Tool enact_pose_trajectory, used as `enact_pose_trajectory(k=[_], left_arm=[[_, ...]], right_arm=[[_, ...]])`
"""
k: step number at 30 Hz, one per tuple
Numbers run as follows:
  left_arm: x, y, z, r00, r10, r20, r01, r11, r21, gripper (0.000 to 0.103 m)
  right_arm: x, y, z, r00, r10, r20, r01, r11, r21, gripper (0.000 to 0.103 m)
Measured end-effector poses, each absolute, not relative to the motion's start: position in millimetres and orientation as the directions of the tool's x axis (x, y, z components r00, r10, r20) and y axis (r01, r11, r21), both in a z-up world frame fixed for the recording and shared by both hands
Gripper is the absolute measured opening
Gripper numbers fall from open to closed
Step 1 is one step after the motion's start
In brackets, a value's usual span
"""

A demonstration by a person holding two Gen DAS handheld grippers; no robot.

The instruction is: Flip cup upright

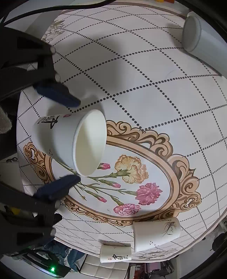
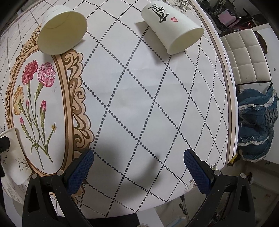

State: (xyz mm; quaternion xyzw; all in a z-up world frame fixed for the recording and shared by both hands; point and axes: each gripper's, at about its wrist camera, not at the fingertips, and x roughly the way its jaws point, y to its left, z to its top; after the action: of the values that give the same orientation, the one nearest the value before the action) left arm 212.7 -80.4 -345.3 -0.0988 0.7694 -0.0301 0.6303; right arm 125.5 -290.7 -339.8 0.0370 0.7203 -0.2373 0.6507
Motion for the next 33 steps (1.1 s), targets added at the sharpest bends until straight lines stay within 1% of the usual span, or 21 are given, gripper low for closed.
enact_pose_trajectory(k=[2,3,4,5,9,12,14,18,23,28,33], left_arm=[[212.7,-81.4,-340.6,-0.18,-0.19,-0.965,-0.103,0.979,-0.174,0.084],[212.4,-82.8,-338.1,-0.178,-0.19,-0.965,-0.093,0.98,-0.176,0.087],[211.9,-84.6,-333.9,-0.172,-0.183,-0.968,-0.078,0.982,-0.171,0.098],[211.2,-85.9,-328.6,-0.159,-0.179,-0.971,-0.063,0.983,-0.171,0.1],[204.8,-87.0,-289.3,-0.036,-0.12,-0.992,0.045,0.992,-0.122,0.1],[198.2,-79.1,-258.3,0.106,-0.045,-0.993,0.107,0.994,-0.033,0.1],[190.9,-66.4,-240.4,0.203,0.006,-0.979,0.116,0.993,0.03,0.102],[177.7,-41.4,-227.8,0.296,0.091,-0.951,0.086,0.989,0.121,0.103],[162.8,-7.8,-241.7,0.291,0.206,-0.934,0.016,0.975,0.22,0.103],[152.1,23.1,-265.8,0.233,0.286,-0.929,-0.037,0.958,0.285,0.103],[141.9,59.7,-288.2,0.164,0.306,-0.938,-0.093,0.951,0.295,0.103]], right_arm=[[126.3,-287.6,-338.6,-0.15,-0.256,-0.955,0.364,0.884,-0.294,0.103],[124.4,-289.3,-339.5,-0.15,-0.256,-0.955,0.365,0.883,-0.294,0.103],[123.4,-289.0,-339.0,-0.15,-0.254,-0.955,0.367,0.883,-0.293,0.103],[123.3,-287.6,-337.9,-0.149,-0.253,-0.956,0.368,0.883,-0.291,0.103],[118.2,-288.8,-334.6,-0.139,-0.251,-0.958,0.372,0.883,-0.286,0.103],[113.0,-288.1,-329.4,-0.126,-0.243,-0.962,0.379,0.884,-0.273,0.103],[109.4,-286.1,-325.5,-0.114,-0.235,-0.965,0.381,0.887,-0.261,0.103],[105.4,-278.6,-318.9,-0.087,-0.218,-0.972,0.372,0.898,-0.234,0.103],[102.3,-255.6,-307.9,-0.038,-0.168,-0.985,0.334,0.927,-0.171,0.103],[109.9,-214.6,-289.6,0.02,-0.116,-0.993,0.268,0.957,-0.107,0.103],[124.3,-164.2,-273.8,0.059,-0.054,-0.997,0.18,0.983,-0.043,0.103]])
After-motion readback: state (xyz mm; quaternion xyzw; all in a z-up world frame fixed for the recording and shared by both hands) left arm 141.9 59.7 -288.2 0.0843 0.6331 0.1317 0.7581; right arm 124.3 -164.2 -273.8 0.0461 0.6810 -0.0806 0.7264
